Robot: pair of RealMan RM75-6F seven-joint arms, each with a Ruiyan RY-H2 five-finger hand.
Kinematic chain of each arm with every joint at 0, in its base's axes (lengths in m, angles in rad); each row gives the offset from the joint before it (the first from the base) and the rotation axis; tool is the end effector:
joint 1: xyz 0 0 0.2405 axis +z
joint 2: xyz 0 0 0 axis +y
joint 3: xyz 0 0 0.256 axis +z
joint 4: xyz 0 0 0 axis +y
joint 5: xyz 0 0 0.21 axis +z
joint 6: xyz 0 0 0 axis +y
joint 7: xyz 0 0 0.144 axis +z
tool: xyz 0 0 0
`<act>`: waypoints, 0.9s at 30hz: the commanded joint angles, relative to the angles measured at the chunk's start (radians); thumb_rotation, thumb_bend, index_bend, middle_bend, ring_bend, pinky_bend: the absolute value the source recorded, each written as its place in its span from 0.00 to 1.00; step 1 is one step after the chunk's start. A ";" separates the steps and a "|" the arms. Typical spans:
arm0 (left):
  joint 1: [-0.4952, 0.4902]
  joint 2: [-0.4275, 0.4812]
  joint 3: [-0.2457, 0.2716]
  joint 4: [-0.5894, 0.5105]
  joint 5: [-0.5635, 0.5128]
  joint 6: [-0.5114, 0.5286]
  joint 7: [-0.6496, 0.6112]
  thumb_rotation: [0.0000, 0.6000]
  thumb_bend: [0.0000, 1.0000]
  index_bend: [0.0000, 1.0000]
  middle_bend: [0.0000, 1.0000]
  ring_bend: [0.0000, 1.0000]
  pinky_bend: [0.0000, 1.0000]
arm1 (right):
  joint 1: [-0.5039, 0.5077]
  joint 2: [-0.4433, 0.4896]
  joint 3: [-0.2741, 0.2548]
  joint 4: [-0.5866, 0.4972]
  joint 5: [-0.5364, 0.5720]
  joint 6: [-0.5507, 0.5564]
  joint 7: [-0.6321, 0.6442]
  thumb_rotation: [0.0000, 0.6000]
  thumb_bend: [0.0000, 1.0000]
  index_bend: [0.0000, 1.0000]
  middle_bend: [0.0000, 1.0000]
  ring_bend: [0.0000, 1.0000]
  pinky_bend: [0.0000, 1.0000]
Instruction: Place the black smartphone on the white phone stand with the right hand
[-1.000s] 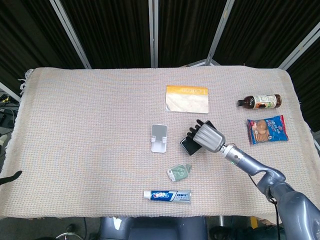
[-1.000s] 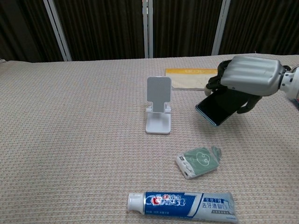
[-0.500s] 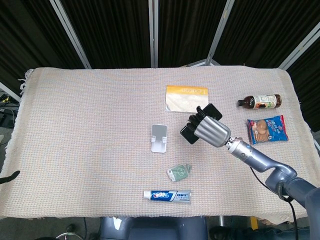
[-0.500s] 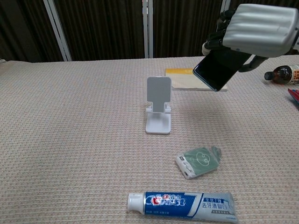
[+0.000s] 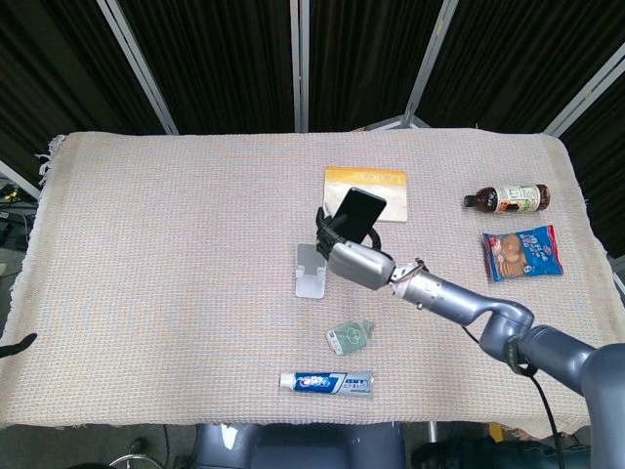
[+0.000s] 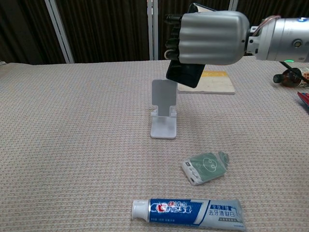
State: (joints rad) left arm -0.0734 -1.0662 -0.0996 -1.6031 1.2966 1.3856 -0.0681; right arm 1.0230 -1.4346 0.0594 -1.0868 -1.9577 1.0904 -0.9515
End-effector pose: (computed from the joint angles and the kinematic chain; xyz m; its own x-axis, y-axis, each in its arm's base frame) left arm -0.3461 0.1851 0.1840 0.3523 0.0348 0.9353 0.9135 0.2047 -0.3517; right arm -0.0805 -0.3891 0.0296 0.4650 0.8815 -0.0818 0.4951 -0.1824 0.8495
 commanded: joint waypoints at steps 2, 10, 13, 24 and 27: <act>-0.004 0.001 -0.004 0.011 -0.015 -0.016 -0.009 1.00 0.00 0.00 0.00 0.00 0.00 | 0.036 -0.060 0.003 -0.016 -0.022 -0.089 -0.125 1.00 0.12 0.52 0.55 0.49 0.22; -0.009 -0.002 -0.004 0.018 -0.027 -0.033 -0.014 1.00 0.00 0.00 0.00 0.00 0.00 | 0.050 -0.112 0.013 -0.019 -0.009 -0.152 -0.203 1.00 0.13 0.52 0.54 0.49 0.12; -0.011 0.003 -0.004 0.016 -0.030 -0.045 -0.028 1.00 0.00 0.00 0.00 0.00 0.00 | 0.058 -0.128 0.012 0.000 -0.008 -0.175 -0.218 1.00 0.13 0.52 0.54 0.49 0.10; -0.012 0.002 -0.002 0.017 -0.027 -0.045 -0.026 1.00 0.00 0.00 0.00 0.00 0.00 | 0.057 -0.164 0.002 0.043 0.005 -0.196 -0.230 1.00 0.13 0.52 0.54 0.49 0.10; -0.011 0.002 -0.003 0.016 -0.029 -0.045 -0.026 1.00 0.00 0.00 0.00 0.00 0.00 | 0.055 -0.177 -0.001 0.061 0.008 -0.195 -0.233 1.00 0.13 0.52 0.54 0.49 0.10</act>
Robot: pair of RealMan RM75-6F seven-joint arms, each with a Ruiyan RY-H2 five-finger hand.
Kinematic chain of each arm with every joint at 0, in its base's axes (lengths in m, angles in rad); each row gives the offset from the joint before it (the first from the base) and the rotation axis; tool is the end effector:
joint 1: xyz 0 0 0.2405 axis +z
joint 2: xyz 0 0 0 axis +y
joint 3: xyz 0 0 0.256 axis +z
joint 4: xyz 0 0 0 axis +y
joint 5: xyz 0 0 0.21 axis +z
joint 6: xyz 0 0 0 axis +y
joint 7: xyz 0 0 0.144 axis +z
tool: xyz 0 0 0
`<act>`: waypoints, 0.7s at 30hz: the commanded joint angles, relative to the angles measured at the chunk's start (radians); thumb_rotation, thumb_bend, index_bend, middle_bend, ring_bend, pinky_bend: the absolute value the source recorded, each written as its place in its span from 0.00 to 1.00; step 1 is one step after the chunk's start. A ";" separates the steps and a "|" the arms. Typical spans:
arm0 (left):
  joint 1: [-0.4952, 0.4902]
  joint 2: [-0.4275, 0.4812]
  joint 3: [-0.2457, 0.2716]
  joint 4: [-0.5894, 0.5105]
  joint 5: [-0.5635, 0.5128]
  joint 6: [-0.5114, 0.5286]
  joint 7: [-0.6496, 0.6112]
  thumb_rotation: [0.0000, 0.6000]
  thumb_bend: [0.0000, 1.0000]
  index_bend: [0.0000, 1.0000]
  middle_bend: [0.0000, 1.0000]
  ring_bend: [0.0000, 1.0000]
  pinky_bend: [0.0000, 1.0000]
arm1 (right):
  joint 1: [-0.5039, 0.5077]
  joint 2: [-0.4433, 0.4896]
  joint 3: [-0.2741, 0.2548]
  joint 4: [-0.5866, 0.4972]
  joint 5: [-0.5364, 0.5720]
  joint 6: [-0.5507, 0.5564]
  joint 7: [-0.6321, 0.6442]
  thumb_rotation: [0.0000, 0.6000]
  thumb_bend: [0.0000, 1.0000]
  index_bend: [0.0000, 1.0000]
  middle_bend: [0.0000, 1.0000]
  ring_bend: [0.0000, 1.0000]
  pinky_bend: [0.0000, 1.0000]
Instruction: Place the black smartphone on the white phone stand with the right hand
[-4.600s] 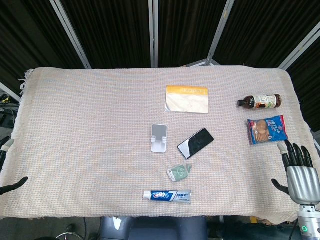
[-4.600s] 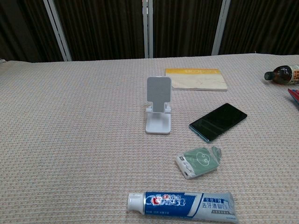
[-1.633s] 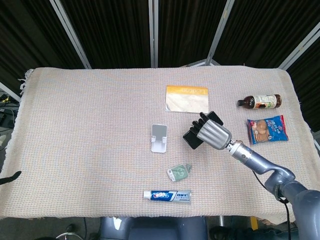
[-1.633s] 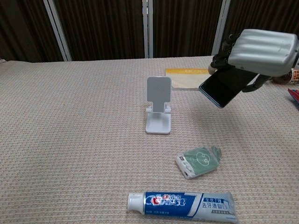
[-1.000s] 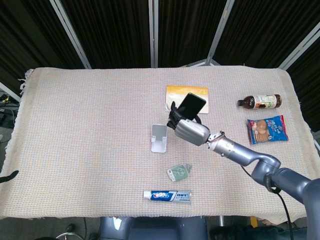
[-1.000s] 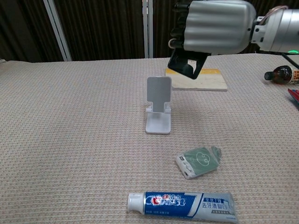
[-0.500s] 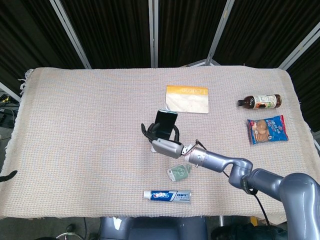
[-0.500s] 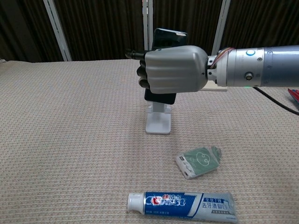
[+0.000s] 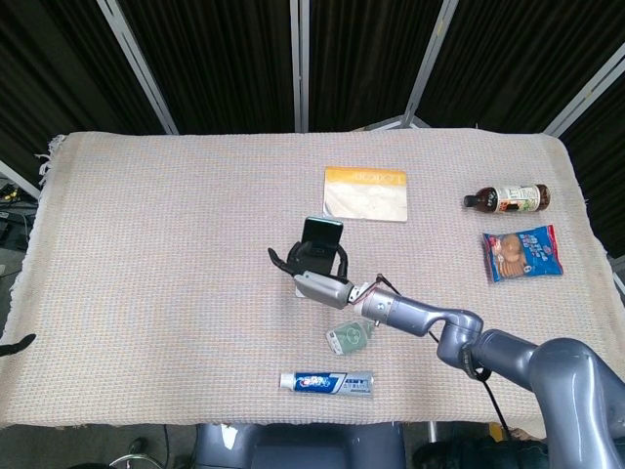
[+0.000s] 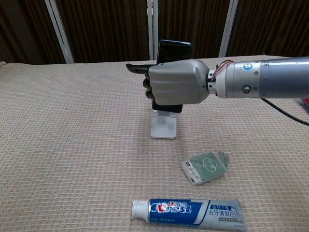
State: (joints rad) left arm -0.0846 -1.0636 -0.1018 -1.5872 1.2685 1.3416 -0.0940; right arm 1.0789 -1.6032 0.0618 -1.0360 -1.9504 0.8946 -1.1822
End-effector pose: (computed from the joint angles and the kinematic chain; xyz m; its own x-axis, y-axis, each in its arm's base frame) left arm -0.3531 0.1884 0.1835 0.3317 0.0609 0.9414 0.9136 0.2279 -0.3367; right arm -0.0650 -0.3783 -0.0439 0.3640 0.9087 -0.2043 0.6659 -0.1005 0.7393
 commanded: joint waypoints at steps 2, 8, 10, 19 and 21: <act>-0.001 -0.001 0.000 0.001 -0.002 -0.002 0.002 1.00 0.00 0.00 0.00 0.00 0.00 | 0.000 -0.011 -0.006 0.014 -0.001 0.003 0.000 1.00 0.13 0.52 0.54 0.49 0.10; -0.001 -0.003 0.001 0.000 -0.002 -0.002 0.007 1.00 0.00 0.00 0.00 0.00 0.00 | 0.001 -0.021 -0.017 0.021 -0.006 0.011 0.009 1.00 0.13 0.52 0.54 0.49 0.10; -0.001 -0.003 0.001 0.000 -0.002 -0.001 0.008 1.00 0.00 0.00 0.00 0.00 0.00 | 0.001 -0.024 -0.021 0.021 -0.009 0.014 0.011 1.00 0.13 0.52 0.54 0.49 0.10; -0.001 -0.003 0.001 0.000 -0.003 -0.002 0.009 1.00 0.00 0.00 0.00 0.00 0.00 | 0.001 -0.041 -0.019 0.037 -0.003 0.027 0.016 1.00 0.13 0.44 0.46 0.45 0.08; -0.002 -0.003 0.001 0.000 -0.002 -0.002 0.009 1.00 0.00 0.00 0.00 0.00 0.00 | -0.001 -0.043 -0.019 0.040 0.000 0.030 0.017 1.00 0.12 0.31 0.34 0.37 0.04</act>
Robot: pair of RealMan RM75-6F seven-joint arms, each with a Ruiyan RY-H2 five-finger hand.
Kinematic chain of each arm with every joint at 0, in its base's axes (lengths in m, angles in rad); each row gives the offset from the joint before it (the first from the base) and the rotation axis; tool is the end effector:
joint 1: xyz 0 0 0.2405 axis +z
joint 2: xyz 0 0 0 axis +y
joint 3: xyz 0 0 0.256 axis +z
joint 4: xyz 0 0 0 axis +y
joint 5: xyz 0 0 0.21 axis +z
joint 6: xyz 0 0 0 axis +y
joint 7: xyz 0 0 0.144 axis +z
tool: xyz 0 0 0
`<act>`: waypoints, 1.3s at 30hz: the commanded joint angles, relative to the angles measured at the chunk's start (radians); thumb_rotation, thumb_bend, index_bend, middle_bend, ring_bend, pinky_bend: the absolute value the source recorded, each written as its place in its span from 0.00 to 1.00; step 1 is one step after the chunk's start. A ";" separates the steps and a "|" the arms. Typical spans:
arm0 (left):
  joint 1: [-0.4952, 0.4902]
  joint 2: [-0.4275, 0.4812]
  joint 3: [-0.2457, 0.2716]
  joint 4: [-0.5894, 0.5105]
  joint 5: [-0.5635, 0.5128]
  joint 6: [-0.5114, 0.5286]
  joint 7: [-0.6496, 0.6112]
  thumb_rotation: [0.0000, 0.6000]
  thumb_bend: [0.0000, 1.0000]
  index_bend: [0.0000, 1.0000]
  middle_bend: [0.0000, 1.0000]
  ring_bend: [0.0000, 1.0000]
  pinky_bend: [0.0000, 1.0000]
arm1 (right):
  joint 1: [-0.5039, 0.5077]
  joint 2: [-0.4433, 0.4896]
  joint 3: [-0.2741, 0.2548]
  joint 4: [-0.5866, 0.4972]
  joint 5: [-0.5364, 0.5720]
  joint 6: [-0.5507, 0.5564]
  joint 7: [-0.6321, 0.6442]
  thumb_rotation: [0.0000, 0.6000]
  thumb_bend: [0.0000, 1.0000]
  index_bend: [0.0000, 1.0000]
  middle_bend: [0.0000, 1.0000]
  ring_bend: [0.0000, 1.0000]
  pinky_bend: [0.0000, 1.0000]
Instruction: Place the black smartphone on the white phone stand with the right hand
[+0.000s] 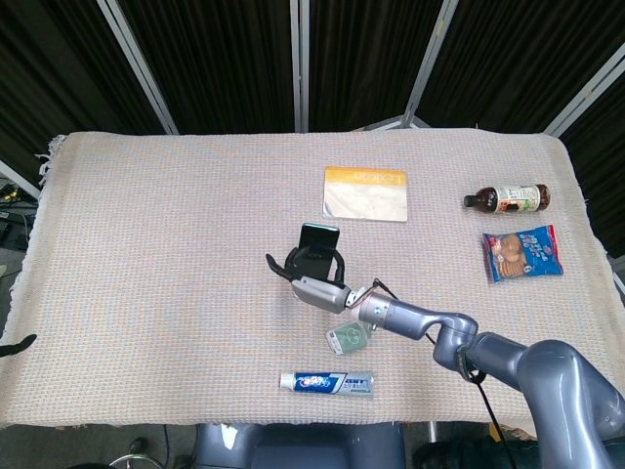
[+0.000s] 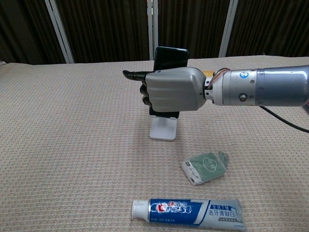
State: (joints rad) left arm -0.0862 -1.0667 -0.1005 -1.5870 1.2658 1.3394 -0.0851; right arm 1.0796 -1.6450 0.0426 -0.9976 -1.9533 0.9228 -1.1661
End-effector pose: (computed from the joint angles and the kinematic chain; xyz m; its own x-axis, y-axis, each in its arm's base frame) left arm -0.3533 0.1886 0.1820 0.3363 0.0657 0.9395 0.9114 0.2287 -0.3422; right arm -0.0658 -0.3732 -0.0549 0.3622 0.9146 -0.1799 0.6555 -0.1128 0.7467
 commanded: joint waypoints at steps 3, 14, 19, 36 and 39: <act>0.000 0.000 0.000 -0.001 0.001 0.002 0.000 1.00 0.00 0.00 0.00 0.00 0.00 | -0.010 -0.003 0.007 0.000 0.017 0.002 -0.010 1.00 0.11 0.14 0.19 0.28 0.00; 0.004 0.004 0.002 -0.007 0.011 0.011 -0.004 1.00 0.00 0.00 0.00 0.00 0.00 | -0.033 0.014 0.019 -0.033 0.038 0.030 -0.034 1.00 0.10 0.10 0.17 0.27 0.00; 0.002 0.003 0.004 -0.008 0.016 0.009 -0.005 1.00 0.00 0.00 0.00 0.00 0.00 | -0.069 0.048 0.023 -0.070 0.047 0.098 -0.008 1.00 0.10 0.11 0.17 0.27 0.00; 0.030 -0.013 0.020 -0.009 0.142 0.135 -0.009 1.00 0.00 0.00 0.00 0.00 0.00 | -0.548 0.289 0.029 -0.405 0.384 0.591 0.602 1.00 0.00 0.03 0.00 0.01 0.00; 0.035 -0.021 0.027 -0.008 0.170 0.159 0.000 1.00 0.00 0.00 0.00 0.00 0.00 | -0.641 0.325 0.009 -0.482 0.469 0.617 0.723 1.00 0.00 0.00 0.00 0.00 0.00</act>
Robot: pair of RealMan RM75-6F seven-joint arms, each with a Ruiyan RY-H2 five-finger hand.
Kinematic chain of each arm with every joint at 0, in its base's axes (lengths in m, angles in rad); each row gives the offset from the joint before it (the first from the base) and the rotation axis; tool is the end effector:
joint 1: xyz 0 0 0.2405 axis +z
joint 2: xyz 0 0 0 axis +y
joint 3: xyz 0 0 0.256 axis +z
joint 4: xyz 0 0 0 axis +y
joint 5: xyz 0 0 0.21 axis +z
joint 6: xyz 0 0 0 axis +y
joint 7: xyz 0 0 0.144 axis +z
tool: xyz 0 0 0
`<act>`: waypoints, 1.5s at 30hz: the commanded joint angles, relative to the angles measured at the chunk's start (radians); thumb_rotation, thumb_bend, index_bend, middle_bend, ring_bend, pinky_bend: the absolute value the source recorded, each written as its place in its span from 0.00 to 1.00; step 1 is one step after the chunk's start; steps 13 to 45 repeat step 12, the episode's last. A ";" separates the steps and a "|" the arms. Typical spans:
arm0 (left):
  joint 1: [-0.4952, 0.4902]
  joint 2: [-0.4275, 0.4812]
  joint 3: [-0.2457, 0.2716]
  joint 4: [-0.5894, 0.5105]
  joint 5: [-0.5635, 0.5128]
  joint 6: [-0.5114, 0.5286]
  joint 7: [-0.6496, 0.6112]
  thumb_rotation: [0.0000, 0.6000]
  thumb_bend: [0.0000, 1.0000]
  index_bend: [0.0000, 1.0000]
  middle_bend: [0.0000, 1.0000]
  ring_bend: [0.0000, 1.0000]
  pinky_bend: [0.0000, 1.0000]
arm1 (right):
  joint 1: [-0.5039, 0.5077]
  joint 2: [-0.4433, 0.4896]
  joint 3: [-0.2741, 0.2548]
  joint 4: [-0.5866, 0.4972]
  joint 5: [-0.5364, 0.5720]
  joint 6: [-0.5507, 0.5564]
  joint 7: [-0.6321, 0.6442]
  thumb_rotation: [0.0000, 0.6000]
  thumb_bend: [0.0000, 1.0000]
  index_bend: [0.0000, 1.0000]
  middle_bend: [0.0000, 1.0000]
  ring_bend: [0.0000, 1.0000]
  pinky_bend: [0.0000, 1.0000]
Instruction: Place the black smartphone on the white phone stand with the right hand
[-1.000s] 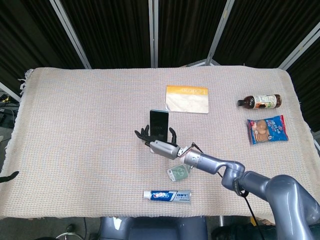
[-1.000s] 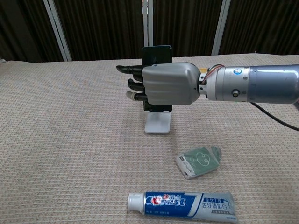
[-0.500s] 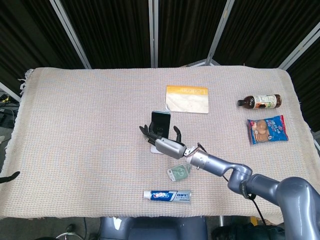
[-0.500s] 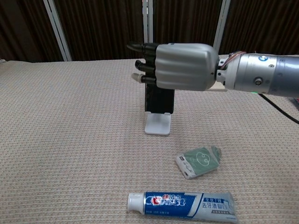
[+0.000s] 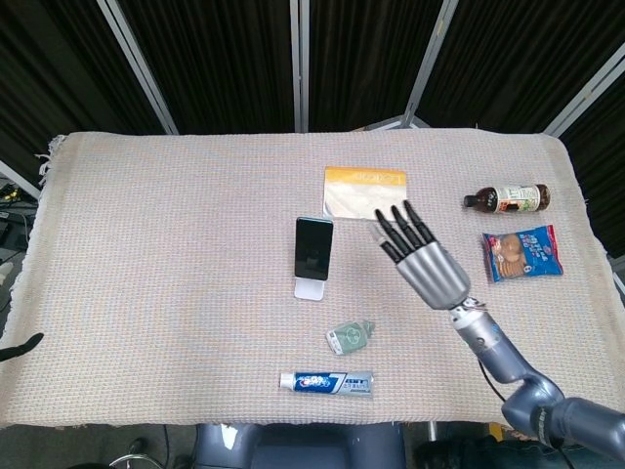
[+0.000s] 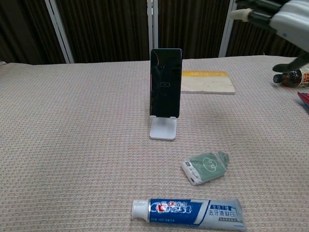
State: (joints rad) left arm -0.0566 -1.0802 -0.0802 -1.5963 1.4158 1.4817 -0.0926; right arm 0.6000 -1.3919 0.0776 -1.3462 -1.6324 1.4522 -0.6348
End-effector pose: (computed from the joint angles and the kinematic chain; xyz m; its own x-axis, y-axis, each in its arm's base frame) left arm -0.3303 0.1781 0.1825 0.3513 -0.0261 0.9359 0.9325 0.0993 -0.3472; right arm -0.1830 -0.3185 0.0853 0.7179 0.4811 0.5032 -0.3805 -0.3341 0.8623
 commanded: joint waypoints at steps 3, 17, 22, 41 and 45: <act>0.010 -0.019 0.013 0.009 0.044 0.038 0.016 1.00 0.00 0.00 0.00 0.00 0.00 | -0.243 0.133 -0.061 -0.214 0.206 0.088 0.281 1.00 0.00 0.00 0.00 0.00 0.00; 0.018 -0.025 0.032 0.008 0.101 0.072 0.011 1.00 0.00 0.00 0.00 0.00 0.00 | -0.383 0.164 -0.116 -0.235 0.190 0.160 0.349 1.00 0.00 0.00 0.00 0.00 0.00; 0.018 -0.025 0.032 0.008 0.101 0.072 0.011 1.00 0.00 0.00 0.00 0.00 0.00 | -0.383 0.164 -0.116 -0.235 0.190 0.160 0.349 1.00 0.00 0.00 0.00 0.00 0.00; 0.018 -0.025 0.032 0.008 0.101 0.072 0.011 1.00 0.00 0.00 0.00 0.00 0.00 | -0.383 0.164 -0.116 -0.235 0.190 0.160 0.349 1.00 0.00 0.00 0.00 0.00 0.00; 0.018 -0.025 0.032 0.008 0.101 0.072 0.011 1.00 0.00 0.00 0.00 0.00 0.00 | -0.383 0.164 -0.116 -0.235 0.190 0.160 0.349 1.00 0.00 0.00 0.00 0.00 0.00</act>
